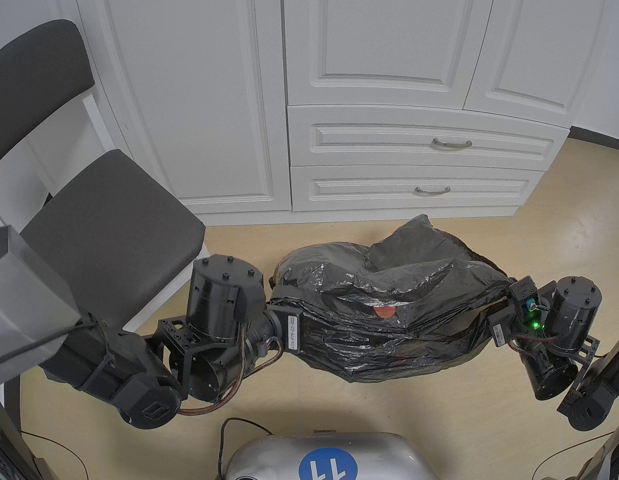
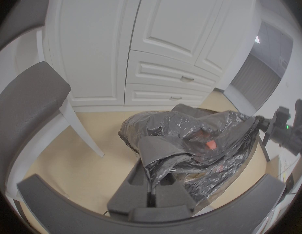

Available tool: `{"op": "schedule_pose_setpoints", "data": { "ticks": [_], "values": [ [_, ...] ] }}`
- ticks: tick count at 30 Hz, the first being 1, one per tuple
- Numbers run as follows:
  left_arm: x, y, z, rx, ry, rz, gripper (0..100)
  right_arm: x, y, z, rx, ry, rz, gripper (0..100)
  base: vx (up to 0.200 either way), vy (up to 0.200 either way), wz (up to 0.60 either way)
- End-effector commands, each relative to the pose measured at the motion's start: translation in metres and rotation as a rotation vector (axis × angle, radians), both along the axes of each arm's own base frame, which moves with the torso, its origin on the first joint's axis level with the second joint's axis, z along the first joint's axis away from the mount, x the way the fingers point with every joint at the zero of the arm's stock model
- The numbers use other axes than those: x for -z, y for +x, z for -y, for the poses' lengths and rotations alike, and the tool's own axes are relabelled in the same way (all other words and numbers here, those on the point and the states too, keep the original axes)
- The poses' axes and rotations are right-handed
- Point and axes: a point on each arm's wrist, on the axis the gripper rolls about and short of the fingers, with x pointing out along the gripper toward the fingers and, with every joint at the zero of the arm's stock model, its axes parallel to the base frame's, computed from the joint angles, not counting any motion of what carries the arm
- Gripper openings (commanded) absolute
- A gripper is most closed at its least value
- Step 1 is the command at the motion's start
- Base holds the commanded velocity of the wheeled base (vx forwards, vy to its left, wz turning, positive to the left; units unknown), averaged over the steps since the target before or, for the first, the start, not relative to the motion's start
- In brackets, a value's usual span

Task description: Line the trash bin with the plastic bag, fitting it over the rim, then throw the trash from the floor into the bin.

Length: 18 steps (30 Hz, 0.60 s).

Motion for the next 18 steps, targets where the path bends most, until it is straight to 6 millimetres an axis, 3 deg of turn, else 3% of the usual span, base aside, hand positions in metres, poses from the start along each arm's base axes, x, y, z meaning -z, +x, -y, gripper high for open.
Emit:
{"op": "schedule_pose_setpoints", "data": {
  "ticks": [1, 9, 18],
  "values": [
    [0.010, -0.002, -0.004, -0.002, 0.039, -0.026, 0, 0.003, -0.005, 0.005, 0.006, -0.013, -0.019, 0, 0.000, 0.000, 0.00],
    [0.008, 0.006, -0.019, -0.040, 0.060, -0.012, 0, 0.010, -0.011, 0.014, 0.022, -0.079, -0.061, 0, 0.000, 0.000, 0.00],
    [0.005, 0.007, -0.020, -0.043, 0.049, 0.003, 0, 0.010, -0.010, 0.015, 0.026, -0.084, -0.061, 0, 0.000, 0.000, 0.00]
  ]
}}
